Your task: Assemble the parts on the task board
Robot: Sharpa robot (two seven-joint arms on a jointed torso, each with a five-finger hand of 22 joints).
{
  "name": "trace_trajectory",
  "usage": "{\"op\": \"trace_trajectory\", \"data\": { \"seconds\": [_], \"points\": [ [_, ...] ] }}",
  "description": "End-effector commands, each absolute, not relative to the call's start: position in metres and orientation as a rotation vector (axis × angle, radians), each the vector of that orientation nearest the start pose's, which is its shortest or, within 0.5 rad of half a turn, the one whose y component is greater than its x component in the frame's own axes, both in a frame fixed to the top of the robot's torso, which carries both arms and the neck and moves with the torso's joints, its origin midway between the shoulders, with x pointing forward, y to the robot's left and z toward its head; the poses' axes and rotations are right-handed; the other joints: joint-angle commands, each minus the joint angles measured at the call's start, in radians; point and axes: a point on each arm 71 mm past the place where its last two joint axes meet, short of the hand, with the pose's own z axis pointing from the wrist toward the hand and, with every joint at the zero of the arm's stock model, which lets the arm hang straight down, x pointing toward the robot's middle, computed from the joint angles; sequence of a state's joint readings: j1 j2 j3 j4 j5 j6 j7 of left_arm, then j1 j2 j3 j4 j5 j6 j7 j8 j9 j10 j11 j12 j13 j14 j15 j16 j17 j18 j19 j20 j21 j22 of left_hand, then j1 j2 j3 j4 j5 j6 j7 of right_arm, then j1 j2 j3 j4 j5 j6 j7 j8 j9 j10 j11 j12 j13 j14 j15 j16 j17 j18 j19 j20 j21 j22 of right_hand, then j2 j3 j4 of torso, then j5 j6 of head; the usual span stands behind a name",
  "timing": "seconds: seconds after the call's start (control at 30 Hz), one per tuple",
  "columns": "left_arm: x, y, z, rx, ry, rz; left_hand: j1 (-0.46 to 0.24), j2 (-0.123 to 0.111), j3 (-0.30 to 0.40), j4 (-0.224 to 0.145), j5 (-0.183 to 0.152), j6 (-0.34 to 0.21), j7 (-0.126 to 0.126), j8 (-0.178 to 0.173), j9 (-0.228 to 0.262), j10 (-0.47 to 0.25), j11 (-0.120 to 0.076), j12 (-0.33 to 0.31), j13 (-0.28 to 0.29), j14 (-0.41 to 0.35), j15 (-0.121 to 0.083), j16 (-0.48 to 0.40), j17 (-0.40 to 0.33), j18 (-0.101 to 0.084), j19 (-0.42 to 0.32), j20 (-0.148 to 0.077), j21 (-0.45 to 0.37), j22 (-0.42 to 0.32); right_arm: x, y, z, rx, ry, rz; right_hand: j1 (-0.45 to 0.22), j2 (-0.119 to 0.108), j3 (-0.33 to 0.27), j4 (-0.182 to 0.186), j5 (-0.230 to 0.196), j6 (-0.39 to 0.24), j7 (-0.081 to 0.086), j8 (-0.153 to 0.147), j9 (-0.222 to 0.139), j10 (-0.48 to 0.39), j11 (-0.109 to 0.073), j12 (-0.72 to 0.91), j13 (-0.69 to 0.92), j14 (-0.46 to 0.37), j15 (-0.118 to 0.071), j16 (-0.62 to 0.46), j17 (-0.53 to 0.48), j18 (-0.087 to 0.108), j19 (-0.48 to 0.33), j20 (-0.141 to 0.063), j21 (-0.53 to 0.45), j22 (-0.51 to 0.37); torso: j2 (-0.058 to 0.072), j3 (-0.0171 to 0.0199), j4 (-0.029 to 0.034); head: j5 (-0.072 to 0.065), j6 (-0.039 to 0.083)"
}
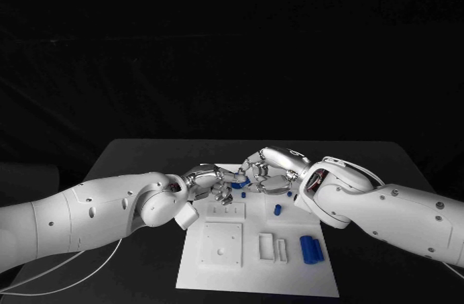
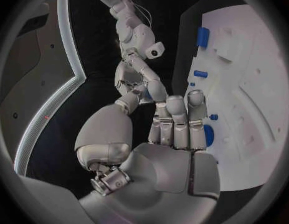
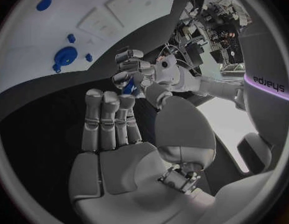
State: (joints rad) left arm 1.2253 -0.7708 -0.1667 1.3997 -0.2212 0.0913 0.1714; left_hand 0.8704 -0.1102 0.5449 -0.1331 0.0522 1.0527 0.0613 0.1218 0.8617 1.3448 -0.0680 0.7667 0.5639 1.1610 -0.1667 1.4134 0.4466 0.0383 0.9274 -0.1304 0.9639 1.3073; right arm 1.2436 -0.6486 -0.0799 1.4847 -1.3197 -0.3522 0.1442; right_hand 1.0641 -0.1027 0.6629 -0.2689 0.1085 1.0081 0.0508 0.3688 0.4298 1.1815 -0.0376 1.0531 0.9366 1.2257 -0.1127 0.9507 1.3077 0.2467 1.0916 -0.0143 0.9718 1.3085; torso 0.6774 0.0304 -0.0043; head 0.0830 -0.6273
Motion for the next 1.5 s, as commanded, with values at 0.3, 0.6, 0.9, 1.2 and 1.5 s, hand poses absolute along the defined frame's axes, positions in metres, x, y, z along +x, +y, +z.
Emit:
{"op": "trace_trajectory", "data": {
  "seconds": [0.3,0.6,0.9,1.2,1.5],
  "points": [
    [0.4814,0.1858,-0.2321,-0.853,2.024,-1.519,-0.007,-0.008,0.001,0.005,-0.004,-0.002,0.003,-0.004,-0.008,-0.019,0.018,0.004,0.002,-0.002,0.009,0.003,-0.002,-0.009,-0.011,-0.121,-0.003,0.013,0.4784,-0.1018,-0.1669,-0.228,1.541,1.02,0.002,-0.004,0.019,0.004,0.008,0.069,0.021,0.016,0.047,0.011,-0.001,0.005,0.002,0.006,-0.003,0.01,0.005,0.015,0.009,-0.007,0.007,0.015,0.0,0.0003,-0.0003,-0.004,0.003],
    [0.4825,0.1866,-0.2308,-0.859,1.994,-1.524,-0.015,-0.008,-0.004,0.009,-0.003,0.001,0.002,-0.006,-0.015,-0.021,0.018,0.006,0.003,-0.003,0.009,0.005,-0.002,-0.007,-0.012,-0.121,-0.002,0.014,0.4762,-0.0997,-0.1681,-0.223,1.565,1.032,0.001,-0.008,0.026,0.005,0.011,0.069,0.021,0.016,0.049,0.012,-0.001,0.004,0.002,0.006,-0.003,0.011,0.004,0.015,0.009,-0.008,0.008,0.014,0.0,-0.0001,-0.0005,-0.004,0.004],
    [0.4834,0.186,-0.2304,-0.875,1.978,-1.529,-0.013,0.007,-0.007,0.004,-0.003,-0.026,0.01,-0.024,-0.033,-0.024,0.025,0.006,0.004,-0.004,0.015,0.006,-0.003,-0.005,-0.014,-0.118,-0.002,0.015,0.4751,-0.0984,-0.1691,-0.221,1.575,1.035,-0.001,-0.009,0.029,0.006,0.015,0.069,0.021,0.016,0.05,0.012,-0.001,0.003,0.003,0.006,-0.004,0.012,0.003,0.015,0.009,-0.008,0.009,0.014,0.0,-0.0002,-0.0004,-0.004,0.004],
    [0.4826,0.1856,-0.2302,-0.867,1.987,-1.547,0.035,0.065,0.012,-0.029,-0.003,-0.014,0.01,-0.02,-0.043,-0.024,0.024,0.008,0.005,-0.005,0.015,0.007,-0.004,-0.001,-0.017,-0.115,0.0,0.017,0.4769,-0.1,-0.1698,-0.206,1.58,1.027,-0.002,-0.009,0.03,0.006,0.016,0.069,0.021,0.016,0.051,0.012,-0.001,0.003,0.003,0.006,-0.004,0.012,0.003,0.015,0.009,-0.009,0.009,0.014,0.0,-0.0001,0.0,-0.005,0.003],
    [0.4816,0.1845,-0.2299,-0.859,1.995,-1.564,0.059,0.074,0.013,-0.058,-0.003,0.0,0.008,-0.014,-0.05,-0.023,0.024,0.006,0.003,-0.007,0.015,0.009,-0.004,-0.004,-0.02,-0.112,0.003,0.018,0.4772,-0.0994,-0.1707,-0.204,1.593,1.022,-0.003,-0.009,0.031,0.006,0.017,0.069,0.021,0.016,0.052,0.012,-0.001,0.003,0.003,0.006,-0.004,0.012,0.003,0.015,0.009,-0.009,0.01,0.013,0.0,0.0001,-0.0006,-0.005,0.003]
  ]
}}
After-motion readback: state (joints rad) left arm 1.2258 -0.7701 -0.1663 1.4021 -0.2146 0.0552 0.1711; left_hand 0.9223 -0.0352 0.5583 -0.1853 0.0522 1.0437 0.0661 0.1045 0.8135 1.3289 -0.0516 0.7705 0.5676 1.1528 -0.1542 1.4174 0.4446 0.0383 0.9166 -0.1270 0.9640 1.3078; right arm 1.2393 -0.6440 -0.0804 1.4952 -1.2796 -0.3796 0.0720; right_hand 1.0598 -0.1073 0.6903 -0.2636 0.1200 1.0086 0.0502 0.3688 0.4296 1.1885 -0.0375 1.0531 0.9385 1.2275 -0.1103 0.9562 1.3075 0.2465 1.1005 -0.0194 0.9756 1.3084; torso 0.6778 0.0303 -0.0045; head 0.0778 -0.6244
